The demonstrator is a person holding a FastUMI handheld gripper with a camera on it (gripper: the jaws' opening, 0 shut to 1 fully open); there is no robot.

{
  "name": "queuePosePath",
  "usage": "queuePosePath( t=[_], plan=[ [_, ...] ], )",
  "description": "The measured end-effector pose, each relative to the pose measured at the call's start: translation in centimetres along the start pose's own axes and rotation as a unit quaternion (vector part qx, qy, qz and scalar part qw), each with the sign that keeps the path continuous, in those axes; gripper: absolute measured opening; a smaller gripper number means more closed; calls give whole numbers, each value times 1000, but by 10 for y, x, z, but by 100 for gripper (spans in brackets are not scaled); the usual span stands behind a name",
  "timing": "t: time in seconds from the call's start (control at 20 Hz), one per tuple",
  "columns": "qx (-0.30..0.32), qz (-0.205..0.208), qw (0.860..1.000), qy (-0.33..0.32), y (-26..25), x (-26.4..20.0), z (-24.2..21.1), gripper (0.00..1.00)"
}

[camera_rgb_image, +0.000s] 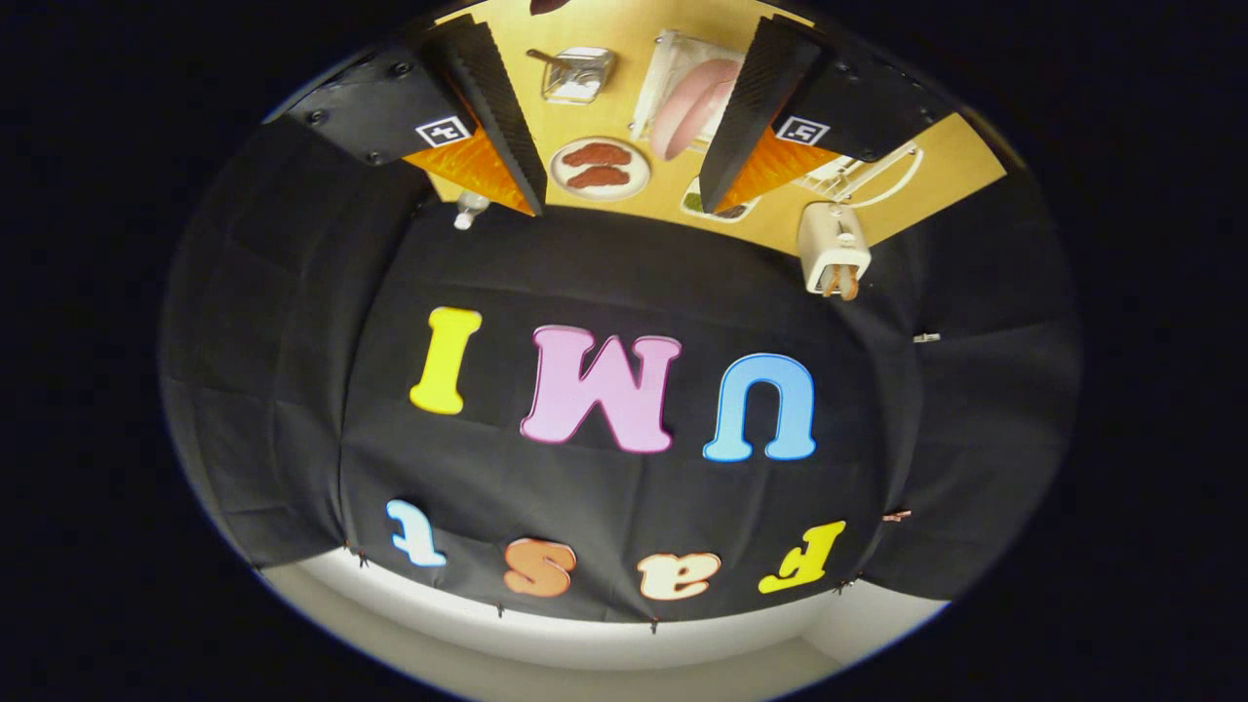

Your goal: Take the plate from the dish rack, then take the spoon from the basket and place it into the plate.

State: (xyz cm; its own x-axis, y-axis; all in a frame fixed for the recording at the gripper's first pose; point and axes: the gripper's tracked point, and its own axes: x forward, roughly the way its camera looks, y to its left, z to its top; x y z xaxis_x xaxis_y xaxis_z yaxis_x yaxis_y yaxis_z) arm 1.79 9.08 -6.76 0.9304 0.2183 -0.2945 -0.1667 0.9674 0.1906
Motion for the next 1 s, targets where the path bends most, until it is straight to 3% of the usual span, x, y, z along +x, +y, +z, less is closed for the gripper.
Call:
queuePosePath(
  t=[0.25,0.55,0.85,1.0],
  plan=[
    [35,-13,992,122,9,37,-59,96],
    [49,-15,964,262,22,82,-136,91],
    [68,-37,935,346,26,116,-200,78],
    [82,-58,930,354,20,124,-216,68]
  ],
)
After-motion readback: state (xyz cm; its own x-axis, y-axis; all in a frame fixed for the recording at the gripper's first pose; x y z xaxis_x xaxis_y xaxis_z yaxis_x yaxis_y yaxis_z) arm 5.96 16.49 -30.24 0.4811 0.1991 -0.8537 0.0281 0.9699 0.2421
